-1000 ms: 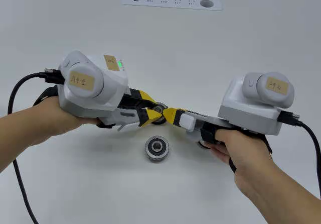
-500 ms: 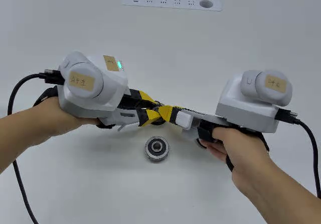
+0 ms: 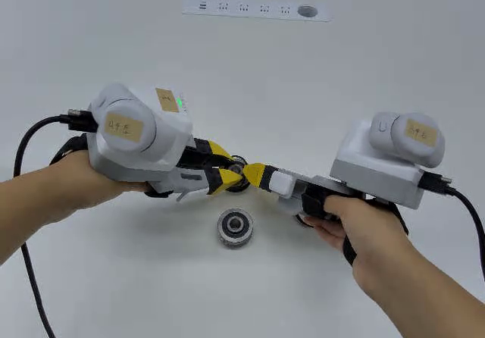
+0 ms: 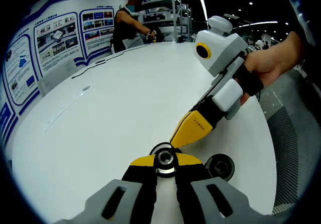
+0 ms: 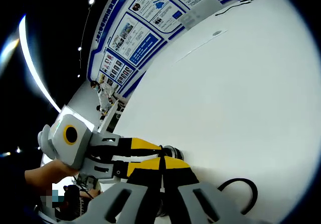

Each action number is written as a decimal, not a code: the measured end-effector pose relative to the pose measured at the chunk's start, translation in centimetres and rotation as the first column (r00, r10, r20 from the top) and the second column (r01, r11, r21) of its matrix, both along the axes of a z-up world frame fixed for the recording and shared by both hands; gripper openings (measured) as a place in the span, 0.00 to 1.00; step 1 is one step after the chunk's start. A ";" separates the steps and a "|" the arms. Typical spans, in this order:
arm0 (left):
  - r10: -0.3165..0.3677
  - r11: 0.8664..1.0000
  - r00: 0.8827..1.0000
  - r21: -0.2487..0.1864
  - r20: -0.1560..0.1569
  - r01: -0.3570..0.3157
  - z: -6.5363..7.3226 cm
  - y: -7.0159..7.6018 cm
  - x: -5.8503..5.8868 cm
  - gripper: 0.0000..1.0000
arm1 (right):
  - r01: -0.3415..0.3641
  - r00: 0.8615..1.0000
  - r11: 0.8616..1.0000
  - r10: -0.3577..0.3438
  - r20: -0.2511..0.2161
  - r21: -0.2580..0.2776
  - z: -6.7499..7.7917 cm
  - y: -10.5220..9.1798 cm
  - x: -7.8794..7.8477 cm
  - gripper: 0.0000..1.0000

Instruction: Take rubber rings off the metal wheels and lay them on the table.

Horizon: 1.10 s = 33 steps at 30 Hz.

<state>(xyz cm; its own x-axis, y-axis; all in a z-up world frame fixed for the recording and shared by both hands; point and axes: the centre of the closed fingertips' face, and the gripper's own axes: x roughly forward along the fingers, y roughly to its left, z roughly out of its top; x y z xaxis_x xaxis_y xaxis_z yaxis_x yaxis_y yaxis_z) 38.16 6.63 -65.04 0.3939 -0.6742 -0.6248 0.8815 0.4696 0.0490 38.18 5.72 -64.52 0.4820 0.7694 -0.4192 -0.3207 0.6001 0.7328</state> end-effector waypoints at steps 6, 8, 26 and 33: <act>-0.004 1.000 1.000 0.023 -0.007 0.005 0.0 -0.1 0.1 0.13 | 0.029 0.999 1.000 -0.028 -0.035 0.013 -0.3 -0.6 0.0 0.02; -0.001 1.000 1.000 0.029 -0.013 0.001 0.0 -0.1 0.1 0.14 | 0.032 0.999 0.999 -0.031 -0.040 0.017 -0.3 -0.5 -0.1 0.02; -0.021 0.997 1.000 0.076 0.013 0.020 0.5 0.9 -0.6 0.22 | 0.026 0.996 0.997 -0.020 -0.086 0.071 0.1 0.4 -0.5 0.02; 0.020 0.999 0.999 0.042 0.032 -0.021 1.7 1.6 -0.5 0.26 | 0.029 0.996 0.993 -0.019 -0.086 0.117 1.2 0.8 -0.6 0.02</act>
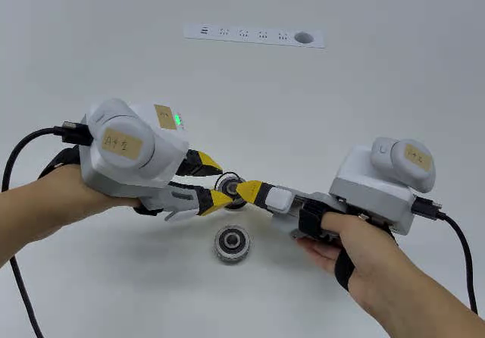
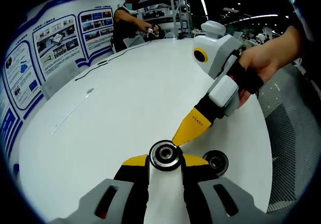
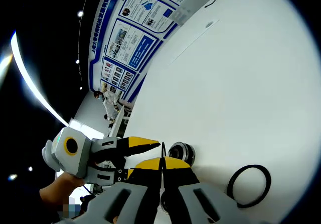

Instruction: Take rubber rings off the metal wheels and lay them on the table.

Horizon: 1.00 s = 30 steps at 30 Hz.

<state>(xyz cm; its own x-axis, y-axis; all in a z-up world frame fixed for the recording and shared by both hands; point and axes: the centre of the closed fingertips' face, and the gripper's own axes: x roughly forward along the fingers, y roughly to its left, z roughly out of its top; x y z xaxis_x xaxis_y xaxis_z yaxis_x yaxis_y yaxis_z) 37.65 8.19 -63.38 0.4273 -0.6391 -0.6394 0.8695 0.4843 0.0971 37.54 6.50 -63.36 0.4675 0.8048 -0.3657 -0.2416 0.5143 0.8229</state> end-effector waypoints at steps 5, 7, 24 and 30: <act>0.033 0.999 0.999 -0.029 0.010 -0.033 0.8 0.1 0.1 0.31 | 0.039 0.999 0.998 -0.039 0.005 0.056 1.5 -0.7 0.4 0.02; 0.031 0.999 0.999 -0.030 0.014 -0.030 0.9 0.0 0.0 0.31 | 0.056 0.998 0.997 -0.057 0.012 0.056 1.8 -1.6 0.6 0.02; 0.022 0.999 0.999 -0.040 0.023 -0.021 1.2 -0.9 -0.1 0.33 | 0.217 0.972 0.976 -0.219 -0.084 -0.026 -1.3 -9.5 -1.8 0.02; 0.022 0.999 1.000 -0.040 0.023 -0.021 1.2 -1.0 -0.1 0.33 | 0.234 0.965 0.971 -0.238 -0.113 -0.049 -2.2 -10.3 -2.5 0.02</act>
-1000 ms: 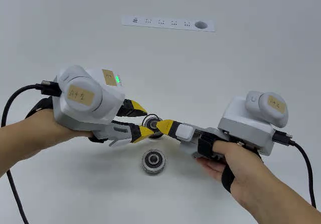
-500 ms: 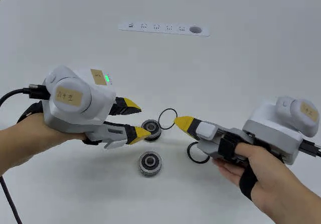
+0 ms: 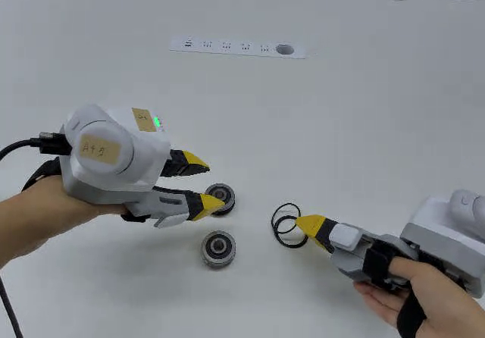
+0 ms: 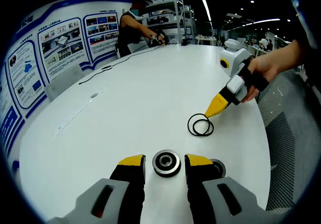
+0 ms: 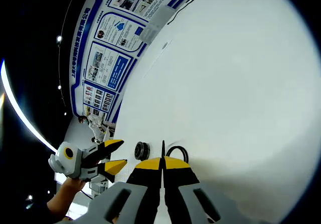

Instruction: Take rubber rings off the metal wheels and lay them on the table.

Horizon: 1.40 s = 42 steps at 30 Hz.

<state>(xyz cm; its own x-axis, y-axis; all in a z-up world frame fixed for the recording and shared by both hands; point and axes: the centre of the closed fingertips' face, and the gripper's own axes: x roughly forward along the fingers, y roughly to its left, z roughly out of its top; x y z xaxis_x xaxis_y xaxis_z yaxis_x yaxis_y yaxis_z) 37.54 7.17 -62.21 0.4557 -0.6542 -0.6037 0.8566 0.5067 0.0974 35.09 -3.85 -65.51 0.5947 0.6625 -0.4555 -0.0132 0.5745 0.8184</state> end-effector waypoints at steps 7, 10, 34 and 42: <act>0.000 1.000 1.000 0.004 -0.004 0.000 -0.2 0.0 -0.1 0.33 | 0.021 0.999 1.000 -0.021 -0.030 -0.016 -0.4 -0.6 -0.2 0.02; 0.003 1.000 1.000 0.004 -0.004 -0.003 -0.2 0.1 0.0 0.32 | 0.031 0.998 0.999 -0.032 -0.048 -0.024 -0.7 -0.8 -0.3 0.02; -0.007 1.000 1.000 0.015 -0.001 0.007 -0.3 0.2 0.0 0.31 | 0.071 0.997 0.993 -0.070 0.007 -0.096 0.3 -2.3 0.1 0.10; -0.009 0.999 1.000 0.035 -0.007 0.009 -0.9 0.3 0.4 0.30 | 0.030 0.988 0.998 -0.022 0.151 -0.051 2.9 -0.8 1.7 0.20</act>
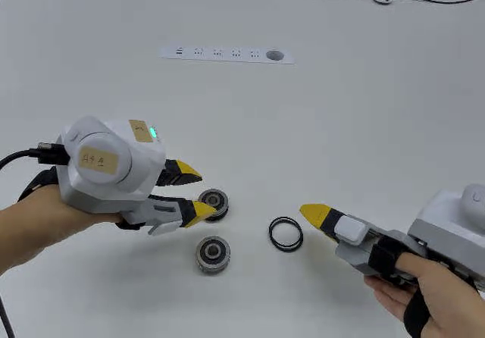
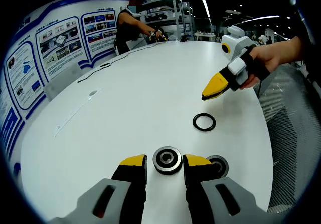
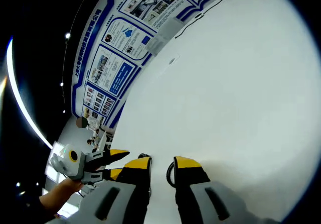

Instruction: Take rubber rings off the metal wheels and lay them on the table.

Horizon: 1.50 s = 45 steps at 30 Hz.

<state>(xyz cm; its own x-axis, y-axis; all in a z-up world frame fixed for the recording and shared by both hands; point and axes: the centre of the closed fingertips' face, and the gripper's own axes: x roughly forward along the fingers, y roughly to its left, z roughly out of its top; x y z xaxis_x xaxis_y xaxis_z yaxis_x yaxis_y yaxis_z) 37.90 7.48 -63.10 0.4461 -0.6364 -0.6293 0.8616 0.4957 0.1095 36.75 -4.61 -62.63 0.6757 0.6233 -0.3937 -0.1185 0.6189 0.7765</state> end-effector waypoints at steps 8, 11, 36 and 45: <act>-0.015 1.000 1.000 0.015 -0.015 0.015 -0.8 -0.2 0.3 0.27 | -0.138 0.987 0.990 0.138 0.082 -0.008 0.7 3.1 -0.3 0.29; -0.020 1.000 1.000 0.016 -0.024 0.020 -1.1 -0.4 0.4 0.26 | -0.183 0.980 0.983 0.183 0.083 -0.005 0.6 4.1 -0.8 0.29; -0.033 0.999 0.997 0.015 -0.070 0.035 -2.1 -0.9 0.3 0.14 | -0.257 0.964 0.966 0.254 0.074 0.022 0.0 6.3 -0.9 0.30; -0.021 1.000 0.996 -0.012 -0.084 0.020 -2.0 -0.8 0.3 0.14 | -0.276 0.959 0.960 0.273 0.074 0.041 -0.2 7.4 -0.5 0.31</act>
<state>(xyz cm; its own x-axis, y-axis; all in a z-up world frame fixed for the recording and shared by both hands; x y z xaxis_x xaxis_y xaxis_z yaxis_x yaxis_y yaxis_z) 38.24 6.71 -65.14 0.3786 -0.6518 -0.6571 0.8775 0.4786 0.0309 36.24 2.81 -62.81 0.4995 0.8062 -0.3171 -0.3307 0.5158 0.7903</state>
